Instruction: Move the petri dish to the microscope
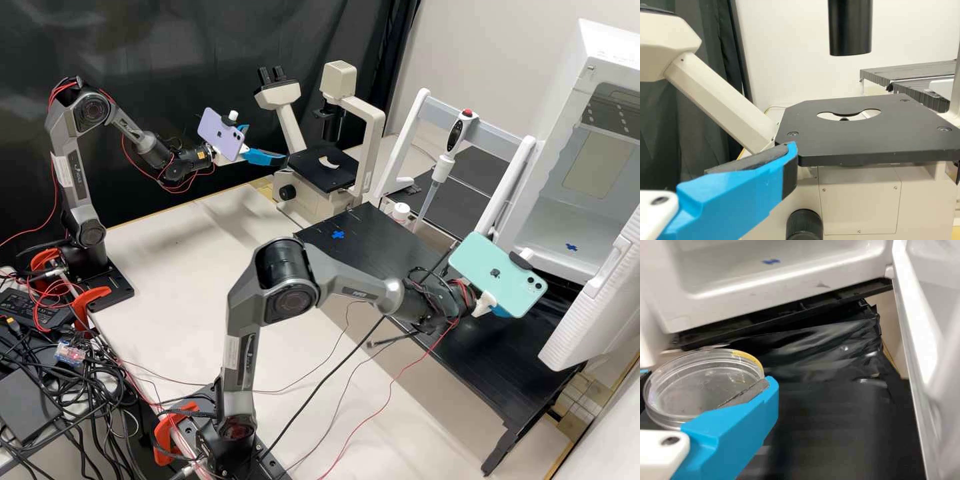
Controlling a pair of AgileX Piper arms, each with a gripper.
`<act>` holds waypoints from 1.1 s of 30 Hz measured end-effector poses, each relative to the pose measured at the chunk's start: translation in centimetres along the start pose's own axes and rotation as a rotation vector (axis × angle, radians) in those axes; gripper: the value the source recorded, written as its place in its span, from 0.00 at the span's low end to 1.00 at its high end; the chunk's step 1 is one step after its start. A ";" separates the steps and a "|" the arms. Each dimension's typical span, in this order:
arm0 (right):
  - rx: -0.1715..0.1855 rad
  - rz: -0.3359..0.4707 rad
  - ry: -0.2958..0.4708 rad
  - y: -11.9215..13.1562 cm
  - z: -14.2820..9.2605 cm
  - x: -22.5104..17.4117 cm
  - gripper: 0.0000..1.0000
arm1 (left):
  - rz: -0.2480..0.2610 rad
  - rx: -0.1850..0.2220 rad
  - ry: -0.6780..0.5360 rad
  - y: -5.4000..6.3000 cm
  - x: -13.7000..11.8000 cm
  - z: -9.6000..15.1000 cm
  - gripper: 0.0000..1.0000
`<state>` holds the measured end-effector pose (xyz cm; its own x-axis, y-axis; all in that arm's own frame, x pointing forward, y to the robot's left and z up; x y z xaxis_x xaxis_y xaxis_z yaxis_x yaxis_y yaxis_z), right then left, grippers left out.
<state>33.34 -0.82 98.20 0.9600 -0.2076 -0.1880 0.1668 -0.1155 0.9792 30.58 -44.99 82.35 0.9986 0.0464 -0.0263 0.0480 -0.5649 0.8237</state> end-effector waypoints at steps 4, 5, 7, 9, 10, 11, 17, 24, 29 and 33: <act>-0.040 -0.016 0.044 -2.0 -1.3 -3.6 0.00 | 0.000 0.000 0.000 0.0 0.0 0.0 1.00; -0.066 -0.023 0.079 -2.5 -2.0 -4.5 0.00 | 0.000 0.000 0.000 0.0 0.0 0.0 1.00; -0.093 -0.046 0.133 -3.4 -2.9 -5.4 0.00 | 0.000 0.000 0.000 0.0 0.0 0.0 1.00; -0.128 -0.070 0.176 -4.8 -3.9 -6.4 0.00 | 0.000 0.000 0.000 0.0 0.0 0.0 1.00; -0.149 -0.080 0.194 -5.4 -4.3 -6.8 0.00 | 0.000 0.000 0.000 0.0 0.0 0.0 1.00; -0.175 -0.096 0.222 -6.3 -5.0 -7.4 0.00 | 0.000 0.000 0.000 0.0 0.0 0.0 1.00; -0.282 -0.162 0.341 -9.4 -7.8 -8.8 0.00 | 0.000 0.000 0.000 0.0 0.0 0.0 1.00; -0.403 -0.278 0.444 -13.9 -11.8 -8.6 0.00 | 0.000 0.000 0.000 0.0 0.0 0.0 1.00; -0.454 -0.351 0.490 -16.6 -14.4 -7.8 0.00 | 0.000 0.000 0.000 0.0 0.0 0.0 1.00; -0.495 -0.394 0.490 -19.2 -16.9 -6.2 0.00 | 0.000 0.000 0.000 0.0 0.0 0.0 1.00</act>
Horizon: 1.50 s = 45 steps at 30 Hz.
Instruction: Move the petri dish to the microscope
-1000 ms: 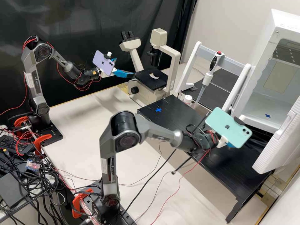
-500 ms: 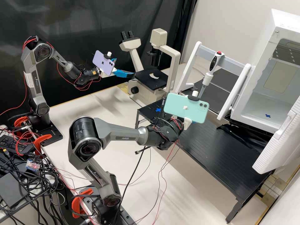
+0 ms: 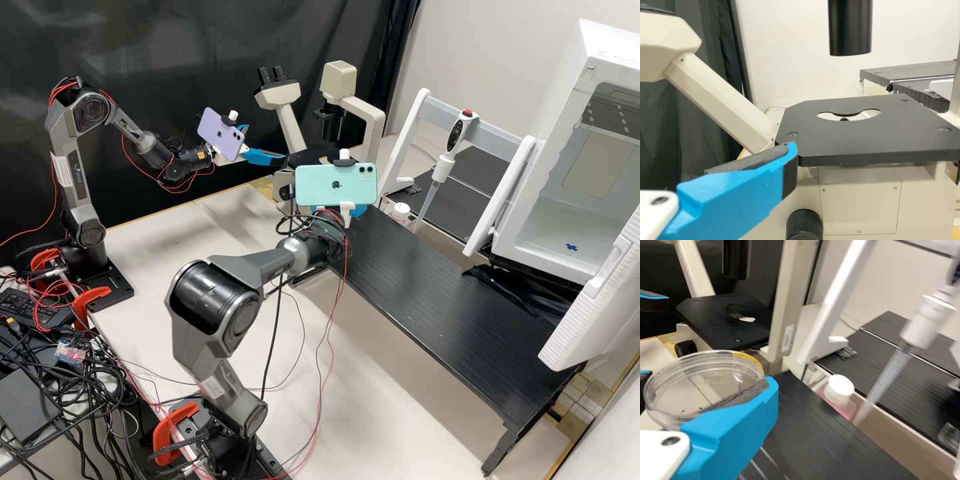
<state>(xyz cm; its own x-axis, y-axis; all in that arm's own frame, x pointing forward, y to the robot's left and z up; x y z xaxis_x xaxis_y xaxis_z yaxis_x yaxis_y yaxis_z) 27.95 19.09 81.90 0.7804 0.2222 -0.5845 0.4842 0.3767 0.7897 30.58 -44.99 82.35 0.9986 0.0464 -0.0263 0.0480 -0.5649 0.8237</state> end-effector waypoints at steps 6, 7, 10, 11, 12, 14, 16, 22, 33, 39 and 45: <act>-0.008 -0.036 0.000 -0.4 -2.5 4.0 0.00 | 0.000 0.000 0.000 0.0 0.0 0.0 1.00; -0.002 -0.033 -0.011 -0.3 -2.8 4.6 0.00 | 0.000 0.000 0.000 0.0 0.0 0.0 1.00; 0.003 -0.035 -0.010 -0.4 -4.2 6.3 0.00 | 0.000 0.000 0.000 0.0 0.0 0.0 1.00; 0.002 -0.033 -0.010 -0.4 -4.4 6.6 0.00 | 0.000 0.000 0.000 0.0 0.0 0.0 1.00; -0.001 -0.024 -0.014 -0.3 -5.0 7.3 0.00 | 0.000 0.000 0.000 0.0 0.0 0.0 1.00; -0.007 -0.011 -0.020 -0.1 -6.0 8.5 0.00 | 0.000 0.000 0.000 0.0 0.0 0.0 1.00; -0.012 -0.002 -0.018 0.0 -6.6 9.1 0.00 | 0.000 0.000 0.000 0.0 0.0 0.0 1.00; -0.002 0.022 -0.014 0.2 -8.5 11.6 0.00 | 0.000 0.000 0.000 0.0 0.0 0.0 1.00; -0.007 0.035 -0.068 -2.8 -8.9 16.9 0.00 | 0.000 0.000 0.000 0.0 0.0 0.0 1.00; -0.005 0.058 -0.056 -3.8 -8.3 19.0 0.00 | 0.000 0.000 0.000 0.0 0.0 0.0 1.00; 0.074 0.102 -0.019 -3.3 -7.7 21.4 0.00 | 0.000 0.000 0.000 0.0 0.0 0.0 1.00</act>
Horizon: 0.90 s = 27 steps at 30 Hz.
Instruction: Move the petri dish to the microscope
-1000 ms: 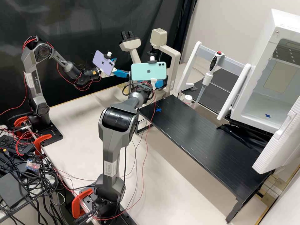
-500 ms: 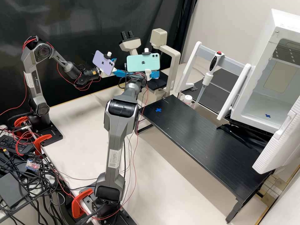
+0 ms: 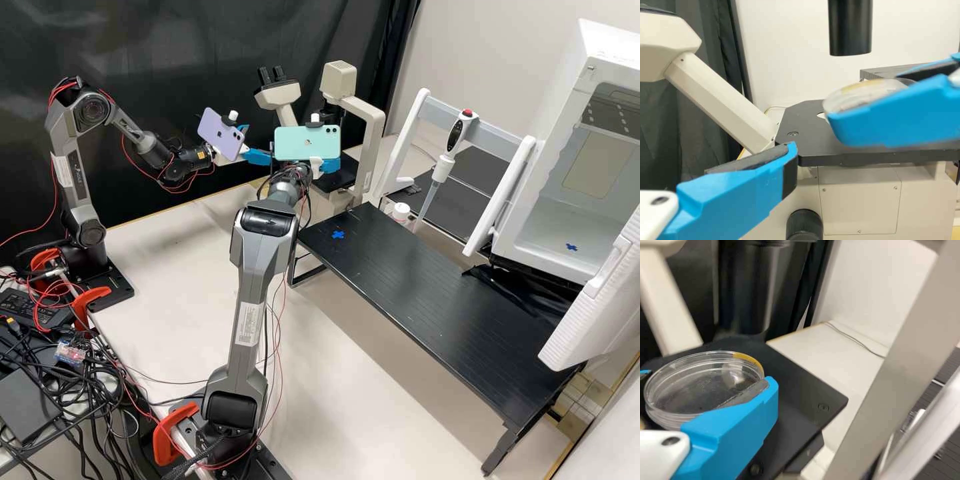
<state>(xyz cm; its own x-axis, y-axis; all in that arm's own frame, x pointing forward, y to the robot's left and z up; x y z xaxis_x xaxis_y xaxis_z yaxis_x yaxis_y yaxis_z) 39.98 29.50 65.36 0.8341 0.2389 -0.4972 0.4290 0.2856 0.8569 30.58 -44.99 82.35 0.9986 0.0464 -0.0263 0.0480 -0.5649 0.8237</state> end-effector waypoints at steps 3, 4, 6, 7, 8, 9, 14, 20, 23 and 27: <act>0.063 0.019 0.006 0.3 0.4 1.5 0.00 | 0.000 0.000 0.000 0.0 0.0 0.0 1.00; 0.081 0.023 0.000 0.3 0.7 2.0 0.00 | 0.000 0.000 0.000 0.0 0.0 0.0 1.00; 0.120 0.031 -0.006 0.6 0.8 2.8 0.00 | 0.000 0.000 0.000 0.0 0.0 0.0 1.00; 0.142 0.026 -0.014 0.5 1.0 3.2 0.00 | 0.000 0.000 0.000 0.0 0.0 0.0 1.00; 0.140 0.023 -0.016 0.6 1.1 3.4 0.00 | 0.000 0.000 0.000 0.0 0.0 0.0 1.00; 0.146 0.010 -0.020 0.5 1.2 3.7 0.00 | 0.000 0.000 0.000 0.0 0.0 0.0 1.00; 0.149 -0.013 -0.029 0.2 1.7 4.8 0.00 | 0.000 0.000 0.000 0.0 0.0 0.0 1.00; 0.136 -0.014 -0.038 0.5 1.6 5.1 1.00 | 0.000 0.000 0.000 0.0 0.0 0.0 1.00; 0.138 -0.018 -0.041 0.4 1.6 5.3 1.00 | 0.000 0.000 0.000 0.0 0.0 0.0 1.00; 0.112 -0.028 -0.042 0.2 1.9 5.5 1.00 | 0.000 0.000 0.000 0.0 0.0 0.0 1.00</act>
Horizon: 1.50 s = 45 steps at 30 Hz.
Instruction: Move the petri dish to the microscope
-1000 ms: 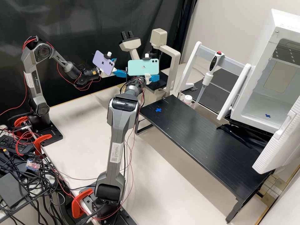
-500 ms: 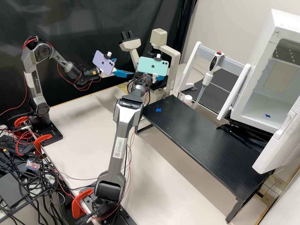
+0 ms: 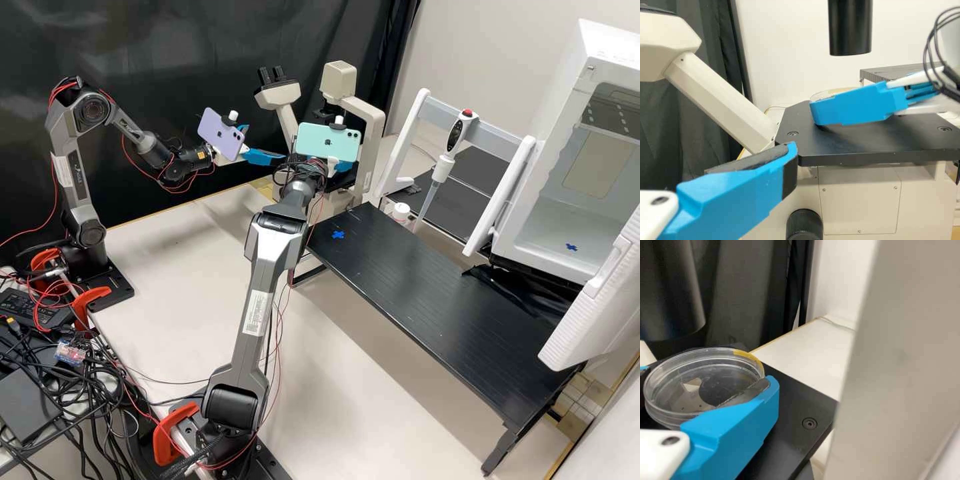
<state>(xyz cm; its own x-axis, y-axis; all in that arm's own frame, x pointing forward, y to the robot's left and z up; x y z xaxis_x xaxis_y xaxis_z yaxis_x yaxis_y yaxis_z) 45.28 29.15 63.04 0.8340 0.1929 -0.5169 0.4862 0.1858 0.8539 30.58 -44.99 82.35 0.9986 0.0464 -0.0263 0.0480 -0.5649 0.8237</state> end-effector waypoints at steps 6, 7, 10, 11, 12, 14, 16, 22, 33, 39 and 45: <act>-0.024 -0.008 -0.007 -0.3 0.2 0.0 1.00 | 0.000 0.000 0.000 0.0 0.0 0.0 1.00; -0.024 -0.010 -0.009 -0.3 0.3 0.0 1.00 | 0.000 0.000 0.000 0.0 0.0 0.0 1.00; -0.024 -0.024 -0.025 -0.6 0.9 -0.2 1.00 | 0.000 0.000 0.000 0.0 0.0 0.0 1.00; -0.024 -0.030 -0.024 -0.6 0.9 -0.3 1.00 | 0.000 0.000 0.000 0.0 0.0 0.0 1.00; -0.019 -0.035 -0.030 -0.5 1.2 -0.5 1.00 | 0.000 0.000 0.000 0.0 0.0 0.0 1.00; -0.007 -0.037 -0.031 -0.2 1.2 -1.1 1.00 | 0.000 0.000 0.000 0.0 0.0 0.0 1.00; -0.006 -0.044 -0.036 -0.1 1.4 -1.9 1.00 | 0.000 0.000 0.000 0.0 0.0 0.0 1.00; -0.044 -0.031 -0.064 0.0 1.1 -5.2 1.00 | 0.000 0.000 0.000 0.0 0.0 0.0 1.00; -0.215 0.056 0.011 -1.9 0.4 -13.0 1.00 | 0.000 0.000 0.000 0.0 0.0 0.0 1.00; -0.243 0.275 0.159 -0.1 2.9 -19.8 1.00 | 0.000 0.000 0.000 0.0 0.0 0.0 1.00; -0.142 0.569 0.247 2.7 7.7 -27.8 1.00 | 0.000 0.000 0.000 0.0 0.0 0.0 1.00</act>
<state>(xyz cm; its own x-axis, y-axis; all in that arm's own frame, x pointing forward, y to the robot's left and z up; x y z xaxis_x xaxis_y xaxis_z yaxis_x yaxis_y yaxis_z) 25.41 16.85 80.18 0.8589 0.5121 0.0018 -0.0687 0.1116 0.9914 30.58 -44.99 82.35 0.9986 0.0464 -0.0263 0.0480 -0.5649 0.8237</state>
